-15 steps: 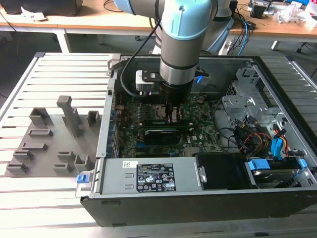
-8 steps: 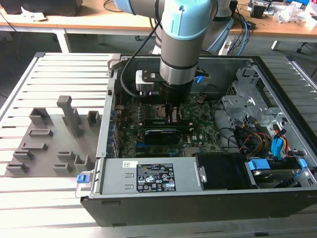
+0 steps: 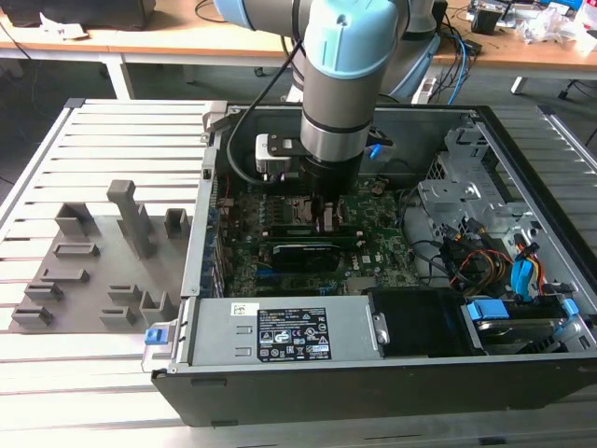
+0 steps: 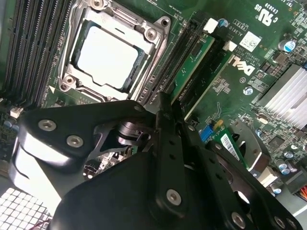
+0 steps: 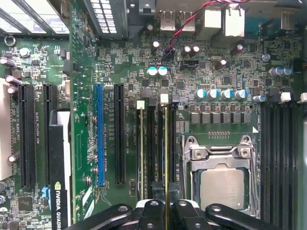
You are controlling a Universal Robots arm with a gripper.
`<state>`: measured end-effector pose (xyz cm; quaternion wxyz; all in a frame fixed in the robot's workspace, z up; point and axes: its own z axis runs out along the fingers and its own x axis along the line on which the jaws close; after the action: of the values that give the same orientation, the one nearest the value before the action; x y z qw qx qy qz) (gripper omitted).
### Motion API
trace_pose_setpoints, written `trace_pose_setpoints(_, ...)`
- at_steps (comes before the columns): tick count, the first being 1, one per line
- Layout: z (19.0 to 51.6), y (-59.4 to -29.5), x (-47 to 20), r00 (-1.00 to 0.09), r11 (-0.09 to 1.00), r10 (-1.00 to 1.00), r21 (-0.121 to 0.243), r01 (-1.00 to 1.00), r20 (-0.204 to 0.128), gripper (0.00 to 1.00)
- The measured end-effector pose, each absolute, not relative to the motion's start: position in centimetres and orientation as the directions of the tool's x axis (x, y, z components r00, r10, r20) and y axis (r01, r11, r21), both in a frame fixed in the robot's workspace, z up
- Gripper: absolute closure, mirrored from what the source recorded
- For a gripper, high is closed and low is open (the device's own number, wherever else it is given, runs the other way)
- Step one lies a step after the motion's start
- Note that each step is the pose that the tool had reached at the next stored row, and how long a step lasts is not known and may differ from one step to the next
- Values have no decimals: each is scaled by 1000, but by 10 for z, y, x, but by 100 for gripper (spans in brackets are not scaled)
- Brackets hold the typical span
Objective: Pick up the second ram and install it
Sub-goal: 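Insert the second ram into the second slot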
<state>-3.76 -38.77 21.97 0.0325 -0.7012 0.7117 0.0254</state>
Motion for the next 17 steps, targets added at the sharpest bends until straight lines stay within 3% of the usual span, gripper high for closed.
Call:
trace_pose_setpoints(4,219,-388,-37,-14,15,-996,-10,-1000,-86,86)
trace_pose_setpoints(6,221,-388,-38,-14,15,-996,-9,-1000,-85,78)
trace_pose_setpoints(9,236,-387,-38,-14,15,-997,-9,-1000,-78,78)
trace_pose_setpoints(12,259,-381,-38,-14,15,-1000,-10,-1000,-27,80)
trace_pose_setpoints(13,263,-380,-38,-14,14,-1000,-11,-1000,-11,89)
trace_pose_setpoints(17,265,-379,-38,-14,14,-1000,-11,-1000,-2,89)
